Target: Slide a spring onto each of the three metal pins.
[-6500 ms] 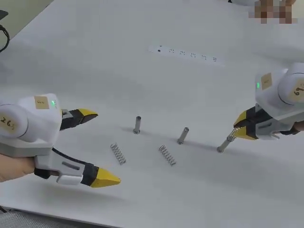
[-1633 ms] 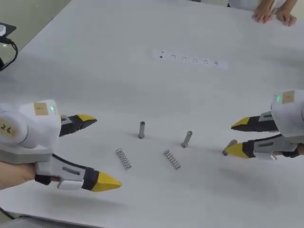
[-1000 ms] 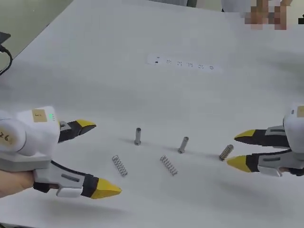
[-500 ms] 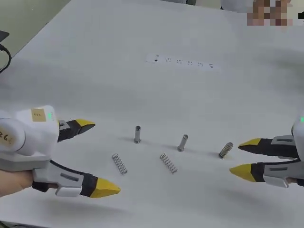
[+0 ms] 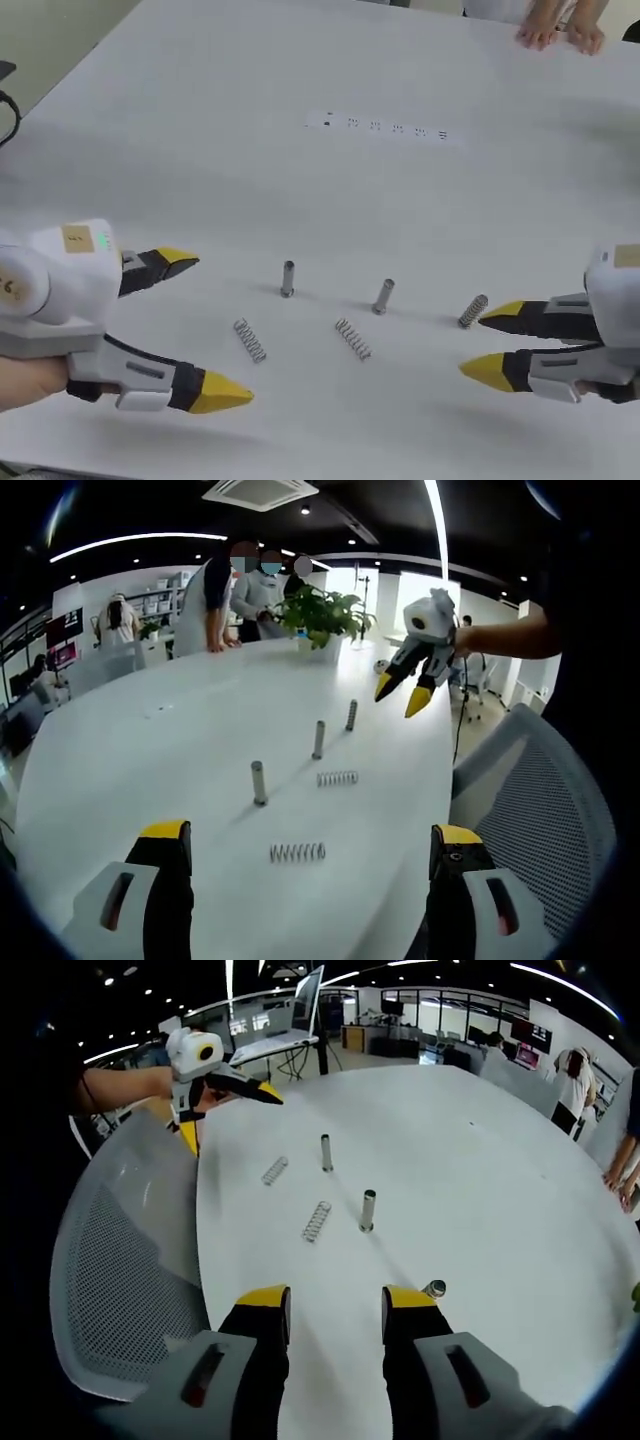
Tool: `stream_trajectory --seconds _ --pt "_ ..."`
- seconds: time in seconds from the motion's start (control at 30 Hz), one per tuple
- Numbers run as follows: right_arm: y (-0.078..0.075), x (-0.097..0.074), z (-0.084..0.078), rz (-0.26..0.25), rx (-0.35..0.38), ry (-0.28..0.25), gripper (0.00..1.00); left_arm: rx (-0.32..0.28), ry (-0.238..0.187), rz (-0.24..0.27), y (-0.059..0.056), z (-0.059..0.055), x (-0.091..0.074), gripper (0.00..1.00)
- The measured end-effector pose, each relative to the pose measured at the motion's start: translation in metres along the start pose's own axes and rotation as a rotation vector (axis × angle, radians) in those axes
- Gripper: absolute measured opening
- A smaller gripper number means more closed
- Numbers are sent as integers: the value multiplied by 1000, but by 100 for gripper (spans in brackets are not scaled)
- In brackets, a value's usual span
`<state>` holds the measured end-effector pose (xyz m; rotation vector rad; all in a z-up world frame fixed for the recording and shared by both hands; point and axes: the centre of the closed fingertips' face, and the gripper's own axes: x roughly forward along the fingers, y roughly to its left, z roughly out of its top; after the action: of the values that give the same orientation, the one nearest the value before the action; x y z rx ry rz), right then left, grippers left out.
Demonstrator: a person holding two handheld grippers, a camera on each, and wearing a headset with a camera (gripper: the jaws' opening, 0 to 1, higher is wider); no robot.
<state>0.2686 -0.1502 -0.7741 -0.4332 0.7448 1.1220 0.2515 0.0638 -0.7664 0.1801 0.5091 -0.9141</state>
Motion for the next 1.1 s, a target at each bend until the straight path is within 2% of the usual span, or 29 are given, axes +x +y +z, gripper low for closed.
stream_trajectory --seconds 0.13,0.23,0.33,0.4,0.43,0.53,0.67,0.83,1.1 --pt "7 5 0 13 5 9 34 -3 1 0 -1 -1 0 96" --pt "16 13 1 42 11 30 33 -3 6 -2 -2 -3 0 95" --pt "22 21 4 59 -7 47 33 -5 13 -6 -3 -5 -1 95" --pt "29 29 5 83 -19 76 33 -6 13 -5 -3 -5 -2 95" --pt "32 33 3 89 -55 111 33 -3 13 -5 -3 -5 -2 95" --pt "39 44 5 100 -84 142 33 -3 14 -5 -3 -5 -3 95" --pt "40 55 12 95 -103 154 32 -4 8 0 -1 -4 -5 95" --pt "44 60 21 109 -126 153 32 -5 10 4 0 -5 -7 95" --pt "39 67 32 98 -90 147 30 -9 6 12 1 -4 -7 95"
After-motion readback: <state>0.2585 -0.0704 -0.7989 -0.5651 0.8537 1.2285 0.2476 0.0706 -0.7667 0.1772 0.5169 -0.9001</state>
